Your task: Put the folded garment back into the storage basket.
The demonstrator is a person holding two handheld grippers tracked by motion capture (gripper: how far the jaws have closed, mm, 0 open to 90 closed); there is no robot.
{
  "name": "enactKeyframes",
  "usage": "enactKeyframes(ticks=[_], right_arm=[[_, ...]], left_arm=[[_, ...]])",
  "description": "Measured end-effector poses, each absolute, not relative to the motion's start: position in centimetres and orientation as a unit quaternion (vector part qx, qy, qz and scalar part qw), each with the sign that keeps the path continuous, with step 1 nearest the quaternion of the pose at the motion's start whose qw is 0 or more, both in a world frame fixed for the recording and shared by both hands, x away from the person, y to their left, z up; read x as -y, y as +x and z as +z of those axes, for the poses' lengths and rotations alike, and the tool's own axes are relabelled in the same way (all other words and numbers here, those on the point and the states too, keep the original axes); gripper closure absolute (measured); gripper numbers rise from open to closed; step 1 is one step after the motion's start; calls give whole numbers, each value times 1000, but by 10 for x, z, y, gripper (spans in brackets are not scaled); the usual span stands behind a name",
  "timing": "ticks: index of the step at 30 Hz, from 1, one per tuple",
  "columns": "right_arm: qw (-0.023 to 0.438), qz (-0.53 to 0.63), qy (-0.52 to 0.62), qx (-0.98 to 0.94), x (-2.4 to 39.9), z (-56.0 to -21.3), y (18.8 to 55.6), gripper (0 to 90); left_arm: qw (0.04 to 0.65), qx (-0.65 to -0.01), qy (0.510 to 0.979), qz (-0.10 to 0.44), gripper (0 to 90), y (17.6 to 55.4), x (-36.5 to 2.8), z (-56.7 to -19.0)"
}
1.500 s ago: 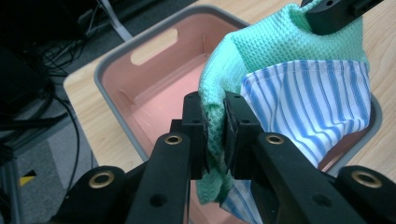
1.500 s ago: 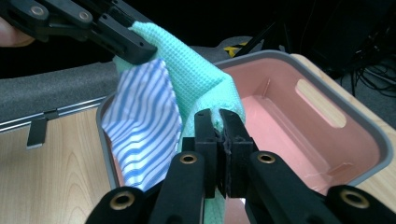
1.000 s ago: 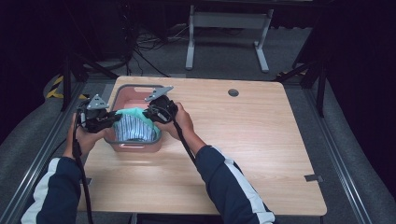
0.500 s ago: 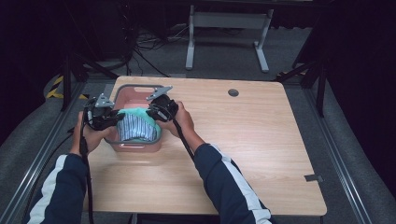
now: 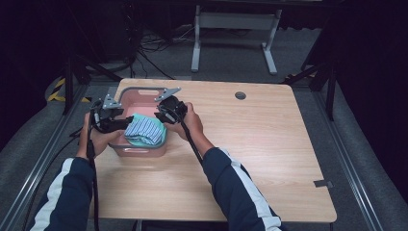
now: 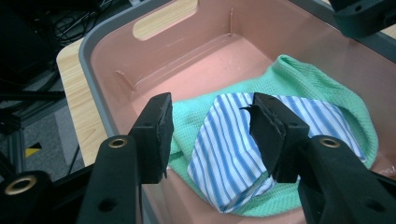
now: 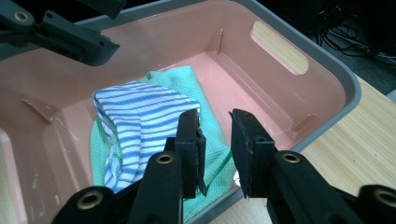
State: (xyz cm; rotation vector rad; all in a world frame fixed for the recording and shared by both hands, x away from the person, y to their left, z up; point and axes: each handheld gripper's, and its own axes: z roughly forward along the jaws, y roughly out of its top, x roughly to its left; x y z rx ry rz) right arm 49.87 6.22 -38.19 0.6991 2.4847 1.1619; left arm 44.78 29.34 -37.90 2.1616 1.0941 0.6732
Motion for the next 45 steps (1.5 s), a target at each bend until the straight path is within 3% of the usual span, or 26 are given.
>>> enactKeyframes(ticks=[12, 23, 45], right_arm=[[166, 404, 233, -869, -43, -373, 486, 630], [175, 401, 213, -874, -18, -363, 466, 617], [193, 376, 209, -882, 65, -362, 427, 565]], left_arm=[[330, -383, 822, 262, 454, 433, -276, -366], [371, -357, 817, 259, 412, 411, -254, -358], [386, -288, 839, 254, 285, 363, -191, -361]])
